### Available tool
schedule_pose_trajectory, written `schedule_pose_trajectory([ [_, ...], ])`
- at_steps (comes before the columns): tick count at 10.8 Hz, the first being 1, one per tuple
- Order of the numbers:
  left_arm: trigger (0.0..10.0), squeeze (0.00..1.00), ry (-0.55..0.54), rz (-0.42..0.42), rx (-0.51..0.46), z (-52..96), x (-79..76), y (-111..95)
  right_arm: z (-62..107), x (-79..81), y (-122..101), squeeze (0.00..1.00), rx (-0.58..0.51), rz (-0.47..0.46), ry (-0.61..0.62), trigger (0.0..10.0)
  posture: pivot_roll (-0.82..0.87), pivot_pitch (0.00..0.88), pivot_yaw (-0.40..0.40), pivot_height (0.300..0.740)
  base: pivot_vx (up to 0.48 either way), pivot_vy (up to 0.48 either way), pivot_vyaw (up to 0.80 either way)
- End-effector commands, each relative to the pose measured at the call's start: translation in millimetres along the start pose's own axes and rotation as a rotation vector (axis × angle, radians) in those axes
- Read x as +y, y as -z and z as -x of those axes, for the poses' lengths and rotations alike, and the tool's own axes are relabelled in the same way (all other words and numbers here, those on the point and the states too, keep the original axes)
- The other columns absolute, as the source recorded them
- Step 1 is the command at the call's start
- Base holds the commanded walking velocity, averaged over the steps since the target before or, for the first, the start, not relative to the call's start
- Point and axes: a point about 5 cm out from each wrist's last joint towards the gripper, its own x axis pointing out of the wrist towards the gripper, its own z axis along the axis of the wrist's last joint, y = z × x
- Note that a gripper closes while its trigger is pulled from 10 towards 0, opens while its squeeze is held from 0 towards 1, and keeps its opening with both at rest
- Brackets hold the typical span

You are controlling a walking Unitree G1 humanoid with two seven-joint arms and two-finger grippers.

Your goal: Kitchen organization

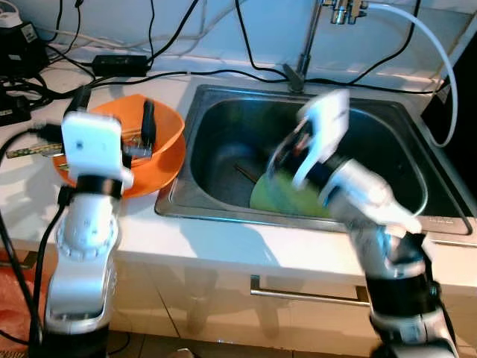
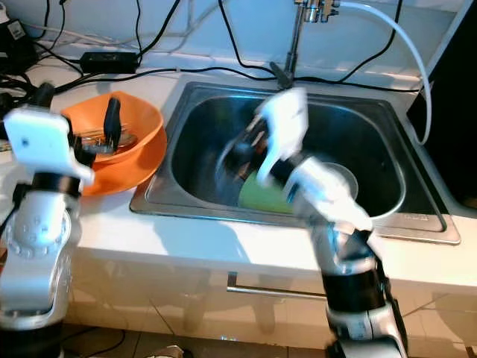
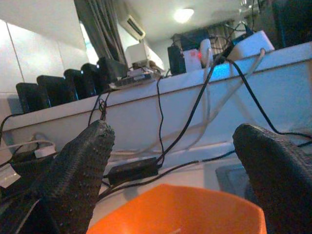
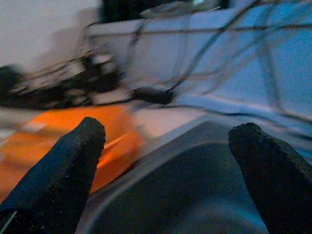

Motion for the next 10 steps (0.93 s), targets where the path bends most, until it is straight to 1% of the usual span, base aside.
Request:
schedule_pose_trajectory([
  [1,10.0,0.00,0.004,0.009,-0.011,-1.6,0.3,-6.4,0.9,-9.8,-3.6,0.00,-0.020,0.009,0.073,10.0,0.09,0.070,-0.009,0.740,0.000,0.000,0.00],
  [2,10.0,0.00,-0.004,0.013,-0.036,-6.7,2.2,-15.4,0.5,-19.7,-13.1,0.00,-0.070,0.005,0.166,10.0,0.10,0.068,-0.009,0.740,0.000,0.000,0.00],
  [3,10.0,0.00,-0.003,0.003,-0.048,-8.9,2.5,-19.4,0.4,-22.4,-17.6,0.00,-0.091,0.007,0.194,10.0,0.10,0.068,-0.009,0.740,0.000,0.000,0.00],
  [4,10.0,0.00,-0.002,-0.007,-0.062,-10.3,2.9,-23.3,0.7,-26.4,-23.1,0.00,-0.120,0.000,0.231,10.0,0.10,0.066,-0.007,0.740,0.000,0.000,-0.49],
  [5,10.0,0.00,-0.001,-0.014,-0.051,-7.9,4.2,-19.8,1.1,-27.9,-24.6,0.00,-0.129,-0.001,0.245,10.0,0.10,0.064,-0.005,0.740,0.000,0.000,-0.59],
  [6,10.0,0.00,0.005,-0.022,-0.019,-2.4,5.8,-11.4,3.7,-30.3,-26.4,0.00,-0.143,0.002,0.265,10.0,0.10,0.066,-0.002,0.740,0.000,0.000,0.00],
  [8,10.0,0.00,0.001,-0.011,-0.001,-0.9,6.0,-7.7,5.0,-32.0,-25.6,0.00,-0.140,0.007,0.278,10.0,0.09,0.065,0.001,0.740,0.000,0.000,0.00],
  [10,10.0,0.00,-0.006,-0.005,-0.002,-3.0,6.4,-9.3,4.4,-32.2,-24.5,0.00,-0.136,0.005,0.283,10.0,0.10,0.063,0.001,0.740,0.000,0.332,0.00],
])
